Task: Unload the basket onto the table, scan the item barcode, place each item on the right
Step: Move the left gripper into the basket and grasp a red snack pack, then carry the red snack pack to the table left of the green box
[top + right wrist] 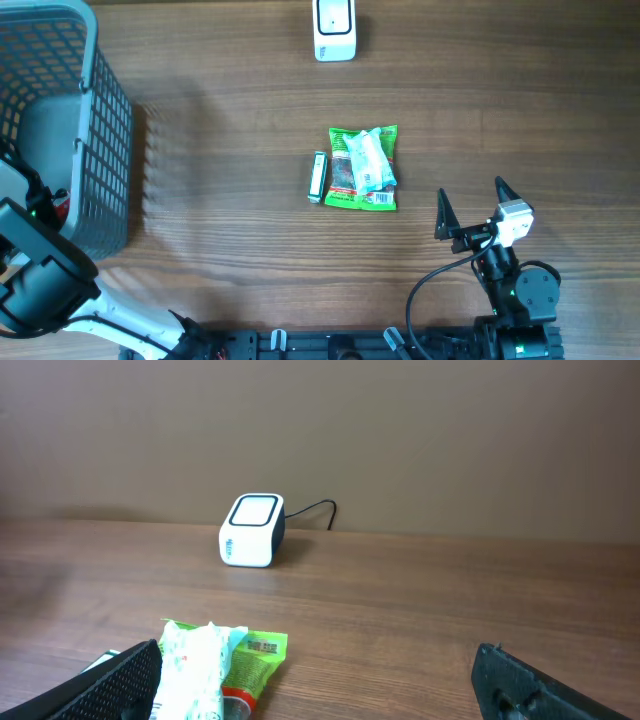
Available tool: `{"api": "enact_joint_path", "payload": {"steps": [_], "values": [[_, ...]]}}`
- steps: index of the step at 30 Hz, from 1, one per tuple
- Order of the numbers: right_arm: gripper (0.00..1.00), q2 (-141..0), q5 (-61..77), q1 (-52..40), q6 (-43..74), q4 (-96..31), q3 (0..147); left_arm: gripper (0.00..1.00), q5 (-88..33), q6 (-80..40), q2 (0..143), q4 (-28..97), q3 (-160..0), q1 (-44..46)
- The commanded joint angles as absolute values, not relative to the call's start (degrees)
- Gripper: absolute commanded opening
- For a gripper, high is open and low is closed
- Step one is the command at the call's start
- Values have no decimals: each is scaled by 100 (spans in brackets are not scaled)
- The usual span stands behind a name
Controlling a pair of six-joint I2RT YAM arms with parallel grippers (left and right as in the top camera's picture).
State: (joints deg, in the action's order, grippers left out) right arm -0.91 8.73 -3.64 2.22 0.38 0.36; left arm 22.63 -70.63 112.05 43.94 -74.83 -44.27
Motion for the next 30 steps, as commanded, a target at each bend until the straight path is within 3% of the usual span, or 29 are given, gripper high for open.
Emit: {"api": "enact_joint_path", "payload": {"steps": [1,17,24,30], "values": [[99,-54,843,-336,156,58,30,22,1955,-7074,11144,4462,-7439,-4447],[100,-54,843,-336,156,58,30,36,1691,-7074,8932,4346,-7579,-4198],[100,-54,843,-336,156,58,30,30,1612,-6014,8283,4217,-8099,-3763],[100,-54,843,-336,156,58,30,30,1647,-5234,8169,5229,-9668,-3142]]}}
